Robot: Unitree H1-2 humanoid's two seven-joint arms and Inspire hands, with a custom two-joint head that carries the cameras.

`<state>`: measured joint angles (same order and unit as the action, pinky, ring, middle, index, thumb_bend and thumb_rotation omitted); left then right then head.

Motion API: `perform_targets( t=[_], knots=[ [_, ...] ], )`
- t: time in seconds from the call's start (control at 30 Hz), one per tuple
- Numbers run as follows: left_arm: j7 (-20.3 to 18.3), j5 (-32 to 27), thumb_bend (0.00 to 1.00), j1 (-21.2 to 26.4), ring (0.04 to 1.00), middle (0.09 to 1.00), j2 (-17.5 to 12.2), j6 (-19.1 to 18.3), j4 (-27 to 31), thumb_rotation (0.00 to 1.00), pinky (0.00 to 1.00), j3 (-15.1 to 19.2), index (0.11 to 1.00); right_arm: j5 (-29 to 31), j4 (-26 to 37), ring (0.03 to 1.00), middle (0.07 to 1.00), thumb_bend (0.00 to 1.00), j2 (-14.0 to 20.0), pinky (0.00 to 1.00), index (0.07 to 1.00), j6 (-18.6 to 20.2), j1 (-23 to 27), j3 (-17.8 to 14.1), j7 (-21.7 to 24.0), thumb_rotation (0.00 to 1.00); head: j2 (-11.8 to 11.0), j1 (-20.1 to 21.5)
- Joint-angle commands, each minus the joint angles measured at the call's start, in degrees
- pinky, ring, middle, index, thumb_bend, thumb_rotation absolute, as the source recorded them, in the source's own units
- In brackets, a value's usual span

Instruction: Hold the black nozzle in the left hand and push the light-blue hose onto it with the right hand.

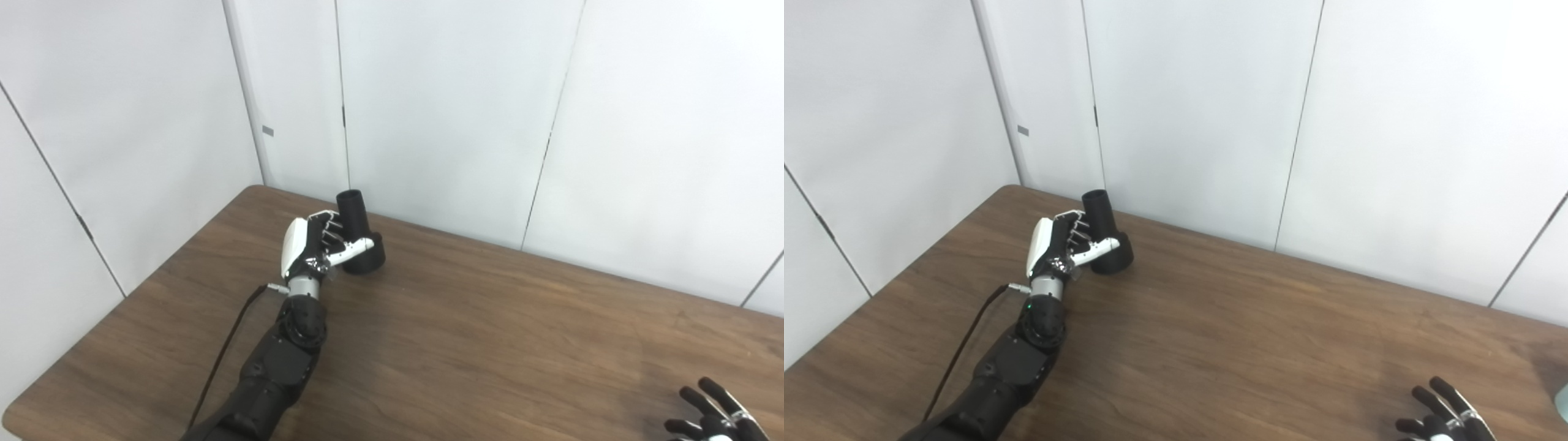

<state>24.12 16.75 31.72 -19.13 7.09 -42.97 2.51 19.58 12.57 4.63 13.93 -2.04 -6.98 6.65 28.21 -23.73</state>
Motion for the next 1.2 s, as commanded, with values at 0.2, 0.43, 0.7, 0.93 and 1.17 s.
perform_targets(
  t=[0.2, 0.43, 0.7, 0.93, 1.17],
  knots=[
    [-2.1, 1.7, 0.5, -0.91, 0.412, 0.491, -1.12, 2.07, -0.26, 0.0, 0.41, -3.73, 0.521, 0.34, 3.83, 0.586, 0.794, 0.24, -0.52, 0.45, 0.836, 1.0, 1.12, 0.24, -0.63, 0.25, 1.0, 2.37],
    [-9.68, 3.62, 0.5, -5.54, 0.421, 0.495, -1.88, 5.85, 5.66, 0.0, 0.44, -10.87, 0.493, 0.94, 2.51, 0.691, 0.87, 0.09, -1.19, 0.65, 0.942, 0.07, 1.65, 0.4, -0.24, 0.05, 2.79, 7.71],
    [-19.7, 3.22, 0.5, -9.07, 0.398, 0.48, 0.29, 12.66, 12.66, 0.0, 0.39, -18.59, 0.508, 0.99, -8.09, 0.585, 0.779, 0.34, 0.13, 0.5, 0.829, -9.06, 2.9, -0.11, 4.49, 0.24, 4.91, 15.71],
    [-23.72, 3.82, 0.5, -9.7, 0.396, 0.479, 3.8, 14.28, 14.15, 0.0, 0.37, -21.62, 0.512, 0.74, -11.91, 0.544, 0.728, 0.51, -0.1, 0.45, 0.783, -13.4, 4.02, 0.35, 5.3, 0.36, 6.61, 20.69],
    [-28.05, 3.74, 0.5, -10.13, 0.405, 0.472, 7.25, 16.29, 11.57, 0.0, 0.38, -24.85, 0.513, 0.43, -12.11, 0.533, 0.709, 0.56, -0.87, 0.44, 0.767, -13.17, 4.74, 0.64, 4.49, 0.36, 7.63, 24.65]
  ],
)
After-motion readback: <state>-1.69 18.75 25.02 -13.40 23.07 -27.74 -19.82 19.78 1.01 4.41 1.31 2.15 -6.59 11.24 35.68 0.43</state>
